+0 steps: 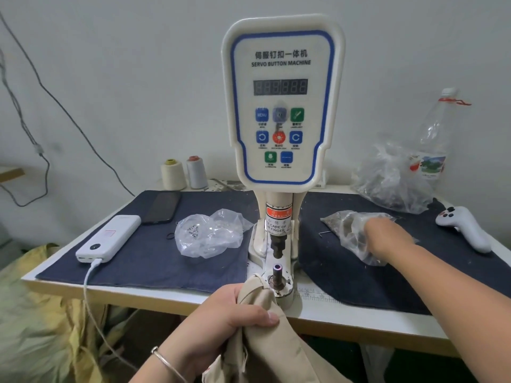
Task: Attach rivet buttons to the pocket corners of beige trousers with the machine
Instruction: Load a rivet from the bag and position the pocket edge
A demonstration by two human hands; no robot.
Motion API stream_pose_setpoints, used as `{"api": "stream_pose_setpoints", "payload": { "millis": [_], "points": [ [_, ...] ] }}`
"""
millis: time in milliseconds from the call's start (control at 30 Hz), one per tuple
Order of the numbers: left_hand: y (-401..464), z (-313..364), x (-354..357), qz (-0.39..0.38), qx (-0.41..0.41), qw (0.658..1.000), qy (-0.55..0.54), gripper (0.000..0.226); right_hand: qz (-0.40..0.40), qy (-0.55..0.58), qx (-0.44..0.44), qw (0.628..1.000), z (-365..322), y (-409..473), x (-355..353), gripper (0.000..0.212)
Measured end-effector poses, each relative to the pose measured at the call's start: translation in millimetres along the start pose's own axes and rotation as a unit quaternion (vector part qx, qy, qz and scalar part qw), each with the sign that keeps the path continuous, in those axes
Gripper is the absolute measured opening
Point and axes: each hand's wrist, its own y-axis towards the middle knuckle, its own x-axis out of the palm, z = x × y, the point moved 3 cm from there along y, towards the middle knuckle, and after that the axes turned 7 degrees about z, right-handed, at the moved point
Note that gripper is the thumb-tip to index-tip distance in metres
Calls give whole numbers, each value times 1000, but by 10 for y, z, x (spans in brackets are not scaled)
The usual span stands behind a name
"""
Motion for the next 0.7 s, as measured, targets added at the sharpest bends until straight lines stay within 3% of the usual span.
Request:
{"api": "stream_pose_setpoints", "payload": {
  "millis": [167, 333, 467, 700],
  "points": [
    [-22, 32, 9, 3, -1, 1000, 2, 33, 20, -6, -27, 999, 17, -70, -42, 68],
    [-20, 26, 14, 8, 3, 1000, -1, 37, 174, -3, -189, 966, 151, -304, -61, 18],
    [-25, 34, 22, 9, 7, 1000, -4, 35, 244, -4, -223, 944, 251, -405, -101, 16],
    [-46, 25, 38, 6, 8, 1000, 0, 20, 294, -19, -227, 928, 355, -469, -180, 18]
  ]
}}
